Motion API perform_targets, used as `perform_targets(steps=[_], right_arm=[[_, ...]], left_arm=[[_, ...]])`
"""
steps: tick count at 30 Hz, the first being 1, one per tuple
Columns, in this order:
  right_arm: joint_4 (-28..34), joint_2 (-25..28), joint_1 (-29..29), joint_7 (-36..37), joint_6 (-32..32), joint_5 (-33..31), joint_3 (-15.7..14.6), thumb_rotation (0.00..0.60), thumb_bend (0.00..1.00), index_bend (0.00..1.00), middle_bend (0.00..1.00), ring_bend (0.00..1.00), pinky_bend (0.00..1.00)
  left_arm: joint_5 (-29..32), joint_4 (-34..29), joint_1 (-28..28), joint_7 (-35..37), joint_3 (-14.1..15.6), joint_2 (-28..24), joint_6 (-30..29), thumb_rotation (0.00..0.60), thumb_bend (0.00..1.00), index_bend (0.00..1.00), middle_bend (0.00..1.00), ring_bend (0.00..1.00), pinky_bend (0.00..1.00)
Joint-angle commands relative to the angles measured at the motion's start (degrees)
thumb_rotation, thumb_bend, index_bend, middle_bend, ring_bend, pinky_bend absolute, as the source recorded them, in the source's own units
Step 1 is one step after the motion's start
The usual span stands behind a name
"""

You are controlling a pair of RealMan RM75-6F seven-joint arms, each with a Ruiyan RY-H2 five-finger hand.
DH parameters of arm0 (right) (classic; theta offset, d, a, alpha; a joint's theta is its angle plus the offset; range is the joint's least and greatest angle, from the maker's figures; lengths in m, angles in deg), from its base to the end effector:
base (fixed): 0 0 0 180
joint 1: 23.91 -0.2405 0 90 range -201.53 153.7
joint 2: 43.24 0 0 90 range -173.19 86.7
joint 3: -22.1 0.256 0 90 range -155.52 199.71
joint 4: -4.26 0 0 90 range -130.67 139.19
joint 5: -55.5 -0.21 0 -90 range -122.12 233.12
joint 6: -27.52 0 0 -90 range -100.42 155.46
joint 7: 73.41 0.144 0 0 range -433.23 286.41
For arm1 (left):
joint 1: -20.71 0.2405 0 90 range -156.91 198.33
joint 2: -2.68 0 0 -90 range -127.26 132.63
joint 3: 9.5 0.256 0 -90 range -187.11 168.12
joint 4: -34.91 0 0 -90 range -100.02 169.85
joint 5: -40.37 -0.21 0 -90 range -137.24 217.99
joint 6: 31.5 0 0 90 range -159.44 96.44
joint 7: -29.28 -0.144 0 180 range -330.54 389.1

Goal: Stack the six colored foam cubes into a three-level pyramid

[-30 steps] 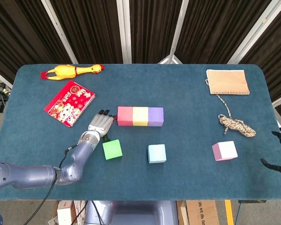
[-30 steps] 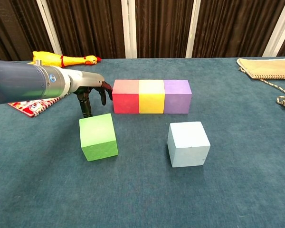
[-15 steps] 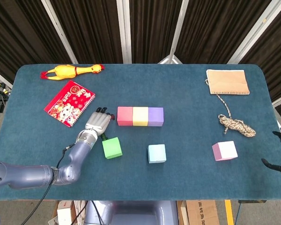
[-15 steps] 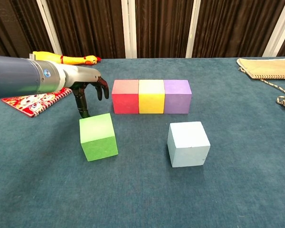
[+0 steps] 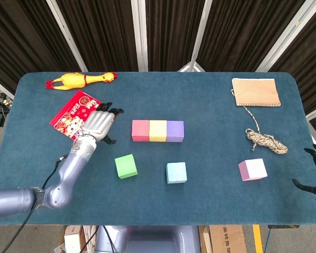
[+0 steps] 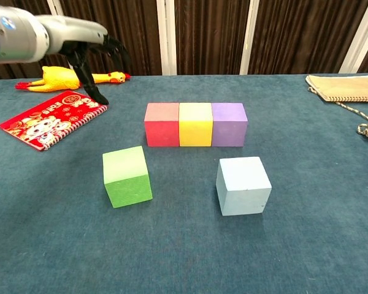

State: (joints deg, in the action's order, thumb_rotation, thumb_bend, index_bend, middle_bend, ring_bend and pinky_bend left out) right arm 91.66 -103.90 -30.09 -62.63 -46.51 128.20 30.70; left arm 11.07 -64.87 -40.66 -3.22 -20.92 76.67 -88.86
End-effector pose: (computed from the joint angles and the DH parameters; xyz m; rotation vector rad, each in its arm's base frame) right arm -0.3588 -0.2075 0.1955 1.1689 -1.0797 0.8346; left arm -0.0774 0.3878 0.0536 -1.7795 -0.9863 -0.8027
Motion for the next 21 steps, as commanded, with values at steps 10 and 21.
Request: perform_targets(steps=[10,21], right_arm=[[0.3,-0.8,-0.7,-2.2,0.8,0.2,-0.4,0.600,0.18,0.18,0.10,0.08,0.02],[4.5,3.3,-7.1,-4.9,9.8,2.4,-0.3,0.600,0.18,0.18,0.10,0.08,0.02]], left_arm=[[-26.0,-11.3,15.7,12.8,3.7,-15.0,-12.1,0.600,0.20,0.18,0.19,0.00,0.00],[-46.1,-10.2,34.4,27.4,12.7,-22.5,-27.3,0.600,0.20,0.18,0.19,0.00,0.00]])
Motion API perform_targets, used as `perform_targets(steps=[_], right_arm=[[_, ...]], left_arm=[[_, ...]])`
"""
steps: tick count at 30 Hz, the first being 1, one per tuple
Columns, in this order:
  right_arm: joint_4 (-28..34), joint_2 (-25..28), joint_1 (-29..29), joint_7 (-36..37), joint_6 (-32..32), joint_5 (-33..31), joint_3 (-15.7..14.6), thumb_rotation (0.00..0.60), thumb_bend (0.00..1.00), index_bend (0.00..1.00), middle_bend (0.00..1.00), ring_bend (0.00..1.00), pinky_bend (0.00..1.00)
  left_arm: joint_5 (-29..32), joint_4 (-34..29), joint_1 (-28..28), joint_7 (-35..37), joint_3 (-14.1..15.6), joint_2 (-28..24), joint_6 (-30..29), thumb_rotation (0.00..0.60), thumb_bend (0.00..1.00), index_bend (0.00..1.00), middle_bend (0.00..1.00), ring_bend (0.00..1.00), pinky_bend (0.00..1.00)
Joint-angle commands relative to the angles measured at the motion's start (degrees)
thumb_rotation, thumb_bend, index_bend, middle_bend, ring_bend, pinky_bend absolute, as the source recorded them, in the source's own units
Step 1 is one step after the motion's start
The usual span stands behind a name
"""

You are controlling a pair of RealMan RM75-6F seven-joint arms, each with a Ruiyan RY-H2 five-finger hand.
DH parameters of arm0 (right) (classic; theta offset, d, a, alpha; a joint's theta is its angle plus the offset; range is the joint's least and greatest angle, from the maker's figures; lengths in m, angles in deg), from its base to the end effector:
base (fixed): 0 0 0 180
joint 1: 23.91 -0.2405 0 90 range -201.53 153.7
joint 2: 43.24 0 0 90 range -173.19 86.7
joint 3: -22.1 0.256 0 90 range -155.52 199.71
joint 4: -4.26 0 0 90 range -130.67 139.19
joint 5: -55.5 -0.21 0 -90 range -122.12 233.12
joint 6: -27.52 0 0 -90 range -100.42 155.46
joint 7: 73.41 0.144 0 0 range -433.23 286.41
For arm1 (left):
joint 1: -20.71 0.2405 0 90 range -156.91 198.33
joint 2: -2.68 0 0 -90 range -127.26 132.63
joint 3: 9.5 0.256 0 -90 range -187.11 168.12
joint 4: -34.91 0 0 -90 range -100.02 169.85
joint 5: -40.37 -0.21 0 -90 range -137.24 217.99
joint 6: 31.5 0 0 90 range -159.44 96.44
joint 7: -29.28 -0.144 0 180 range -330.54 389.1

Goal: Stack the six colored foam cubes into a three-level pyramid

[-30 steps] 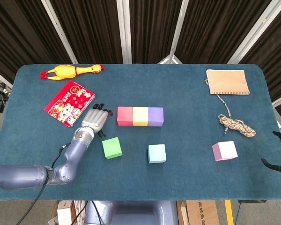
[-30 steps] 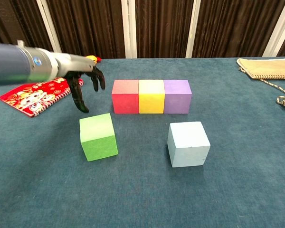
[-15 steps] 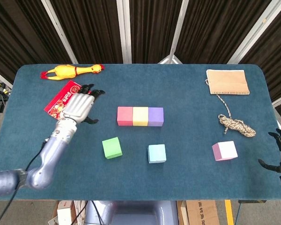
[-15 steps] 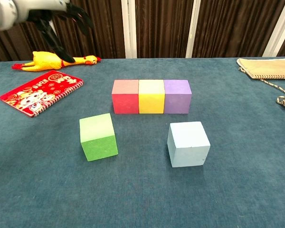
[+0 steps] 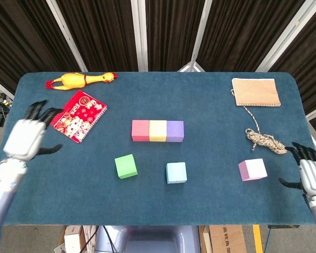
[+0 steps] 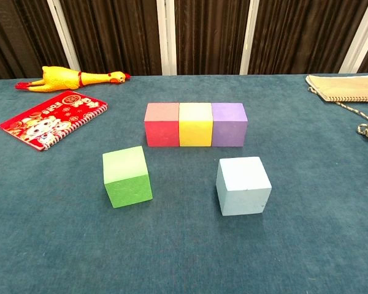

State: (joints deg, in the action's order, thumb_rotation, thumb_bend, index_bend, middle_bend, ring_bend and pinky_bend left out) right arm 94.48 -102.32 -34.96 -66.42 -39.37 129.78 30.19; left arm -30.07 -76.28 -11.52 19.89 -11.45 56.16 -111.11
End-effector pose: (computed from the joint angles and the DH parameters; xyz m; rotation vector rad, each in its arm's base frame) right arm -0.3376 -0.2328 0.1789 1.3373 -1.1022 0.7846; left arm -0.1877 0.2856 0.1816 -1.5442 -0.7999 -1.0359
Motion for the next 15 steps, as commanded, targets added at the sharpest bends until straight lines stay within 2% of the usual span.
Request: perform_targets(steps=[1,7,11,15], right_arm=[[2.3,2.3,-3.1,-1.1,4.1,0.9,0.3,0.600,0.18,0.18,0.10,0.08,0.02],[5.1,7.0,-8.8,1.3,15.4,1.2,-0.1,0.600,0.18,0.18,0.10,0.08,0.02],[6.2,8.9,-11.0,-1.3,19.5,1.1,-0.9,0.600,0.18,0.18,0.10,0.08,0.02],[7.0,9.0,-11.8,-3.9,21.4,-0.1,-2.1,0.600,0.18,0.18,0.10,0.08,0.02]], left_arm=[[-6.0,2.2,6.8,5.0,3.7,-1.7,-6.7,0.600,0.20,0.18,0.19,0.00,0.00],[-10.4,7.3,13.5,5.8,5.1,0.9,-13.7,0.600,0.20,0.17,0.17,0.00,0.00],[-11.2,9.2,16.7,5.9,5.0,2.5,-17.2,0.600,0.20,0.17,0.16,0.00,0.00],[-11.3,11.1,19.1,6.3,4.9,4.3,-18.4,0.600,0.20,0.17,0.16,0.00,0.00]])
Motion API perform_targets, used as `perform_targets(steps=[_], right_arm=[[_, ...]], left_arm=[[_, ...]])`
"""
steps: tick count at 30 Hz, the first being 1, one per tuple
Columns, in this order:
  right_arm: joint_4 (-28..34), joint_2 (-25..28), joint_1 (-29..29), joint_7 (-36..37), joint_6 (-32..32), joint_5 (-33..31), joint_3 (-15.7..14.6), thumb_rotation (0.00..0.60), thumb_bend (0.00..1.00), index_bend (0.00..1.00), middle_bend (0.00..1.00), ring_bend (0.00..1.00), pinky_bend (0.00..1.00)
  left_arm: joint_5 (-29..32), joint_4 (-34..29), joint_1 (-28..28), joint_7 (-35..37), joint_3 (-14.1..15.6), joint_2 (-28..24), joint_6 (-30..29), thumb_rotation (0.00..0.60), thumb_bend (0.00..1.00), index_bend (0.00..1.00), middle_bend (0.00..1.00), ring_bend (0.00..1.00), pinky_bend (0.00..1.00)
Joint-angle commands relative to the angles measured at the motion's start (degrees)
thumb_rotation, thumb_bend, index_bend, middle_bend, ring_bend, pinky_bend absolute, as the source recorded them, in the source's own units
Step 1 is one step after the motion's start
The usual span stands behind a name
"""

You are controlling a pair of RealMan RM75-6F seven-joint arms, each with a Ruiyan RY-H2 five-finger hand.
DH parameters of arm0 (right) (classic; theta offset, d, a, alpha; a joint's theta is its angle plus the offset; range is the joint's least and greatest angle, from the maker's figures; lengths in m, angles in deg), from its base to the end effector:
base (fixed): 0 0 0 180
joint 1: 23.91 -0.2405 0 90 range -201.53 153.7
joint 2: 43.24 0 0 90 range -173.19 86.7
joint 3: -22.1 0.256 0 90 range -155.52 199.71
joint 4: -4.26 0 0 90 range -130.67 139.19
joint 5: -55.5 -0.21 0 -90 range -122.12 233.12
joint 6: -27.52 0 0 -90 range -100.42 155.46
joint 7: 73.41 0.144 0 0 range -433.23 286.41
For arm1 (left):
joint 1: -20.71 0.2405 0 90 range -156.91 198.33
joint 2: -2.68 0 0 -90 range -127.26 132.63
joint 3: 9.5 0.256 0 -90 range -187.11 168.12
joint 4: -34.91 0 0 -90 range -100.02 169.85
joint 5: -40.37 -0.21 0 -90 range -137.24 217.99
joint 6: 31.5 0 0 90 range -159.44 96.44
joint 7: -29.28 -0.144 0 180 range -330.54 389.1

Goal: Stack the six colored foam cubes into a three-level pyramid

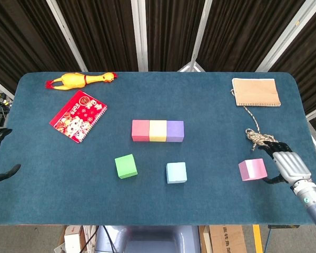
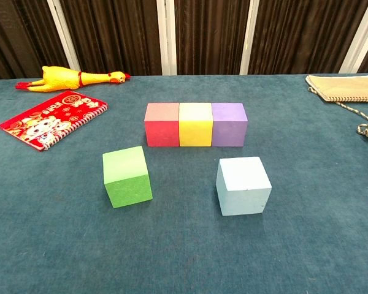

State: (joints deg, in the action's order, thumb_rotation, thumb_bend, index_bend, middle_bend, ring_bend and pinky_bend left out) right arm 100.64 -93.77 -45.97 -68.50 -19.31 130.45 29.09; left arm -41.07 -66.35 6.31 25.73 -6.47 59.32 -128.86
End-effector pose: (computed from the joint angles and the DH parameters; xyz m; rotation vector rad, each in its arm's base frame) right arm -0.2998 -0.2708 0.1709 1.6563 -1.1749 0.5882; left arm -0.2673 0.2037 0.2058 -1.3416 -0.7189 -1.0155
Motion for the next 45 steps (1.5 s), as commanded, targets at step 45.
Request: perform_targets(steps=[45], right_arm=[[-10.3,-13.7,-3.5,-11.3,0.2,-10.3,-3.5,0.600,0.18,0.30,0.28,0.11,0.02]], left_arm=[[-0.6,9.7,6.0,4.9,-7.0,8.6,4.6,0.600,0.20,0.16,0.16,0.00,0.00]])
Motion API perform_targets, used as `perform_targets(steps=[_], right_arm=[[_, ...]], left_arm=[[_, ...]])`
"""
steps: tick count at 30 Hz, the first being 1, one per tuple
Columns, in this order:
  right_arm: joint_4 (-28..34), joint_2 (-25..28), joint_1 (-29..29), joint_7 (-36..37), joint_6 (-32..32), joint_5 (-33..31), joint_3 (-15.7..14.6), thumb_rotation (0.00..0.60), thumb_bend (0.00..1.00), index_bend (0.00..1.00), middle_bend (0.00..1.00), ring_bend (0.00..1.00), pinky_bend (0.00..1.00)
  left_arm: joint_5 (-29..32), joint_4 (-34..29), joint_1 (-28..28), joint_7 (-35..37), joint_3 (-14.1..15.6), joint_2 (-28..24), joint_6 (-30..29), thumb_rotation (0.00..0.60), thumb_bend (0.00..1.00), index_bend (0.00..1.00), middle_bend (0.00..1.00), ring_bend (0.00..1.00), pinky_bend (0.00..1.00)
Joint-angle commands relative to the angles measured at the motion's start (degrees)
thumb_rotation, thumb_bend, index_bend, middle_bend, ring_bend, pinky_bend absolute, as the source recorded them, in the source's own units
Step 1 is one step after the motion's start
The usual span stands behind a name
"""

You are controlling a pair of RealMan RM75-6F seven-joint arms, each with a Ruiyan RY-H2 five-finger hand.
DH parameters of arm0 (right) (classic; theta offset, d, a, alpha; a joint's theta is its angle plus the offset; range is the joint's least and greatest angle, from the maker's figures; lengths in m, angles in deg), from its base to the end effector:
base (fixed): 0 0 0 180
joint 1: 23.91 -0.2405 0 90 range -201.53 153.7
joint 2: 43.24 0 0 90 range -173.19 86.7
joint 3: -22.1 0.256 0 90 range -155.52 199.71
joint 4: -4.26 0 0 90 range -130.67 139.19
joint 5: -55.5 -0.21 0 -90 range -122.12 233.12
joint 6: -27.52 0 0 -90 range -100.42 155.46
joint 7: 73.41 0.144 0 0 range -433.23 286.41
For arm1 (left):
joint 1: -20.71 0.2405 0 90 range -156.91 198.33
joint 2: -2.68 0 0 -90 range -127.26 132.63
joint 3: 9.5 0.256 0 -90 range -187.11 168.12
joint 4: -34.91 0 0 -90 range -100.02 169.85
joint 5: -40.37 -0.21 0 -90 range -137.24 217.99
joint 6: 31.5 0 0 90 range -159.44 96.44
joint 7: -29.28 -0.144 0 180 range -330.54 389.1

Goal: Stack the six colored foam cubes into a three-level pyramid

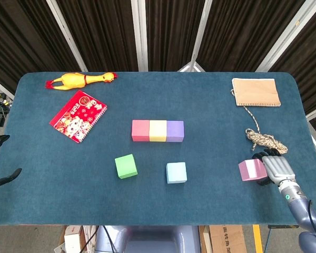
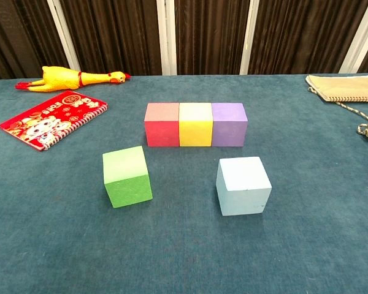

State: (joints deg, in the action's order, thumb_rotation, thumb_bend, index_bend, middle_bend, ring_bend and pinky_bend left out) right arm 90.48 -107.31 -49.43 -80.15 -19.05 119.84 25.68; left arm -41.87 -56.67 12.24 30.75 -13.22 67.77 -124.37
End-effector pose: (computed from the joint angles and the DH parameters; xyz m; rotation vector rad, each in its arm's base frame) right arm -0.3302 -0.2830 0.1123 1.6421 -1.1680 0.4570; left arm -0.2998 0.2017 0.1786 -1.2652 -0.7991 -1.0378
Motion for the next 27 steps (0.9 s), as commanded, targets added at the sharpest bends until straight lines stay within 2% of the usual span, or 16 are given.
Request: perform_targets(steps=[1,27], right_arm=[[-0.3,-0.3,0.0,0.6,-0.2,0.4,-0.1,0.600,0.18,0.31,0.28,0.12,0.02],[-1.8,-1.7,-0.3,2.6,-1.2,1.8,-0.1,0.600,0.18,0.34,0.32,0.15,0.02]], left_arm=[[0.3,0.1,0.1,-0.1,-0.4,0.2,0.2,0.600,0.20,0.16,0.16,0.00,0.00],[0.8,0.1,1.1,0.7,-2.8,1.2,1.3,0.600,0.20,0.17,0.16,0.00,0.00]])
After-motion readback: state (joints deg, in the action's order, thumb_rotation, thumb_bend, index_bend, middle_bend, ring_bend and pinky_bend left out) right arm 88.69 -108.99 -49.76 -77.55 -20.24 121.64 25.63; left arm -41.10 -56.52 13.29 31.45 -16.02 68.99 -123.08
